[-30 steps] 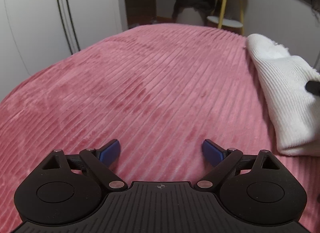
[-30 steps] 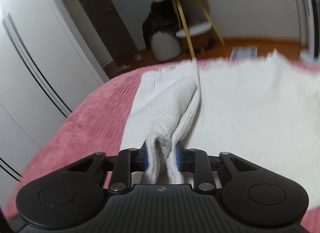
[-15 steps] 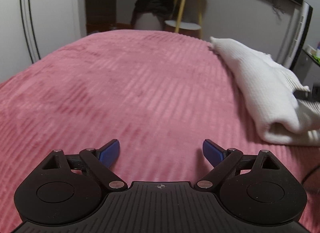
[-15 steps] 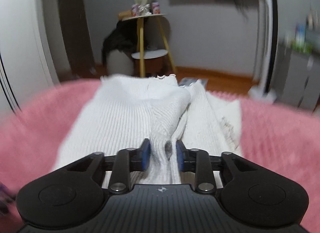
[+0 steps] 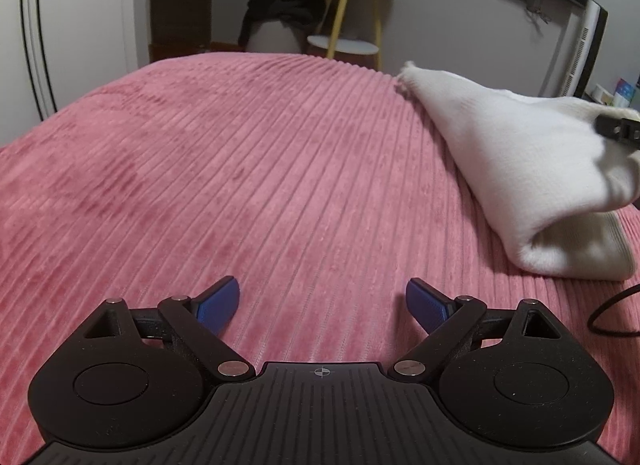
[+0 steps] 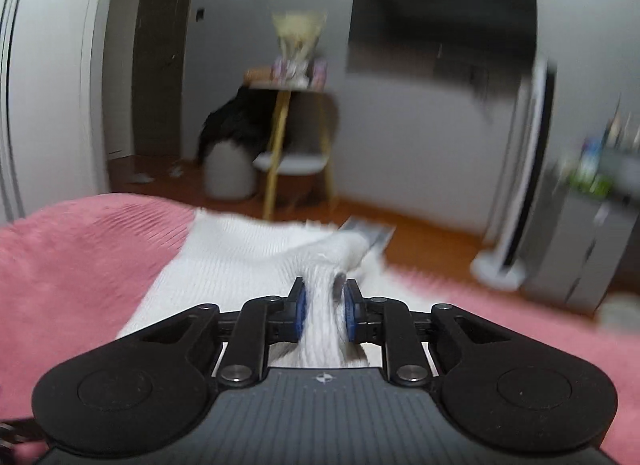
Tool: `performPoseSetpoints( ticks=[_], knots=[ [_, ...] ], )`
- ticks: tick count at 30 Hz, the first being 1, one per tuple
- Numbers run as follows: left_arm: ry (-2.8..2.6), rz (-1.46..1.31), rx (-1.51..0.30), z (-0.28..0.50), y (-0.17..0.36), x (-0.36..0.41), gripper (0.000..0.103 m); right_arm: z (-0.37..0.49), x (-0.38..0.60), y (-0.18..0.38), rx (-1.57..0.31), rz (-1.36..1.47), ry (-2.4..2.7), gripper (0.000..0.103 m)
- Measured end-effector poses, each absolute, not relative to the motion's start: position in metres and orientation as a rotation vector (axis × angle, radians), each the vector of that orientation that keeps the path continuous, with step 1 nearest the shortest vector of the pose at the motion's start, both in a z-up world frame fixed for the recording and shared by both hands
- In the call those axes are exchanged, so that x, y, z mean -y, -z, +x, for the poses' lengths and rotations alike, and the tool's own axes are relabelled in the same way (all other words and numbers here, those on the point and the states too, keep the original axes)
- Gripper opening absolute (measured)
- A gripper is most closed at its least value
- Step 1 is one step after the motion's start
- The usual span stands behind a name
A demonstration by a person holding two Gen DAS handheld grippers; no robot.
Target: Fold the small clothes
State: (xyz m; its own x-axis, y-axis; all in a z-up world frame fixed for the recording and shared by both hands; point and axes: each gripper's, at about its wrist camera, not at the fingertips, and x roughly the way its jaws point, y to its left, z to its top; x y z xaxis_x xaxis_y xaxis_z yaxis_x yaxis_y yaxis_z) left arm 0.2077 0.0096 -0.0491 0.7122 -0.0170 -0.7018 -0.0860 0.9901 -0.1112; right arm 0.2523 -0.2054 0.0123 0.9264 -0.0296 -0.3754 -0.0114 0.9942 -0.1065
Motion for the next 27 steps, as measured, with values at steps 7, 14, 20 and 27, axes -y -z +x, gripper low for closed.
performPoseSetpoints(
  ticks=[7,14,20,27],
  knots=[
    [-0.039,-0.123,-0.781,0.206,0.05,-0.007,0.095,0.25,0.217,0.016,-0.401,-0.241,0.11,0.018],
    [-0.042,-0.129,-0.783,0.207,0.051,-0.006,0.095,0.241,0.262,-0.002,-0.55,0.182,0.094,0.051],
    [-0.037,-0.124,-0.783,0.205,0.05,-0.004,0.095,0.219,0.294,0.019,-0.639,0.552,-0.02,0.045],
    [-0.043,-0.114,-0.79,0.207,0.051,-0.002,0.095,0.254,0.288,0.029,-0.681,0.588,-0.068,0.011]
  ],
)
